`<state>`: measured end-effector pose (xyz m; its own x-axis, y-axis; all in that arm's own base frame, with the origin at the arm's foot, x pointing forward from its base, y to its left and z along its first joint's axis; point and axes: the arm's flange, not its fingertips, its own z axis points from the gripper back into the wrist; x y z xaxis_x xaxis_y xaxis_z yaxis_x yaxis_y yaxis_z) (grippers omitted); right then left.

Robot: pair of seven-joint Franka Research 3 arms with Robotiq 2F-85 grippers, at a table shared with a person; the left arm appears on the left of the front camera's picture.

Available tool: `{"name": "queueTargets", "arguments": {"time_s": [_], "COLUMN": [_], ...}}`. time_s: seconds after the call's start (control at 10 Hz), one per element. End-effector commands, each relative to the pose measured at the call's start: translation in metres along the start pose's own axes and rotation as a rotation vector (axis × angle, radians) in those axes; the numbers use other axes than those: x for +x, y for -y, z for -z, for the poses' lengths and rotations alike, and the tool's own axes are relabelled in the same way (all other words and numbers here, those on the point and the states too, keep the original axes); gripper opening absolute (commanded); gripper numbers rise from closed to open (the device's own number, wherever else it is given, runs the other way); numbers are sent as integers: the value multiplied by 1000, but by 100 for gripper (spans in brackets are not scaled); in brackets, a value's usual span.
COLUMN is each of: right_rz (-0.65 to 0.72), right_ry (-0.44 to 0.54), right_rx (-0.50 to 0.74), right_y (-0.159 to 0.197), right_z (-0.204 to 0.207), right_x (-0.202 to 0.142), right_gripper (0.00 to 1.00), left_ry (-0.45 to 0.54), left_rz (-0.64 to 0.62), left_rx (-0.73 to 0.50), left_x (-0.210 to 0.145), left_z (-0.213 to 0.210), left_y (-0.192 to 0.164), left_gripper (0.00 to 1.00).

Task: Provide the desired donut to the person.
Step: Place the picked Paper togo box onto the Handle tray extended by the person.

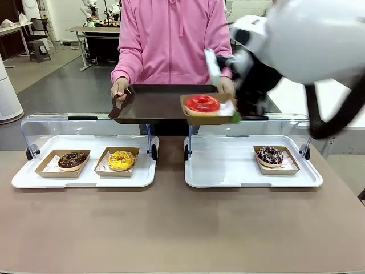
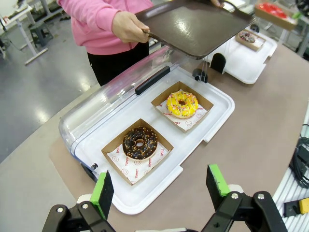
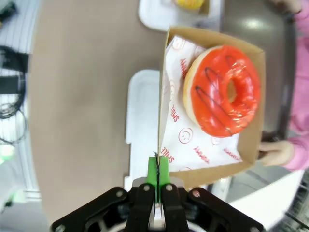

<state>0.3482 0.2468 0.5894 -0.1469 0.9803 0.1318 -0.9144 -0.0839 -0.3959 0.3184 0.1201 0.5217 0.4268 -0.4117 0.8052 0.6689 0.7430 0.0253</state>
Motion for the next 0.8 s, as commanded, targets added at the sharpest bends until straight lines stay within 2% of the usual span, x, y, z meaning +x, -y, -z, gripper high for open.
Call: {"name": "queueTargets", "arguments": {"time_s": [0.0,0.2,0.4,0.5,0.6,0.7], "right_rz": [80,70,89,101,65,92], "right_ry": [-58,-67,-67,-88,-76,-93], "right_rx": [-36,8,-16,-78,-97,-118], "right_y": [42,74,102,110,110,104], "right_z": [9,35,67,84,93,104], "right_x": [23,32,29,24,21,16], "right_gripper": [1,1,1,1,1,1], "left_ry": [12,12,12,12,12,12], "left_rz": [-7,-7,-7,-7,-7,-7], "left_rx": [-6,-6,-6,-6,-6,-6], "left_x": [-1,-1,-1,-1,-1,-1], "left_z": [0,0,0,0,0,0], "left_y": [-1,-1,-1,-1,-1,-1], "left_gripper": [100,100,100,100,100,100]}}
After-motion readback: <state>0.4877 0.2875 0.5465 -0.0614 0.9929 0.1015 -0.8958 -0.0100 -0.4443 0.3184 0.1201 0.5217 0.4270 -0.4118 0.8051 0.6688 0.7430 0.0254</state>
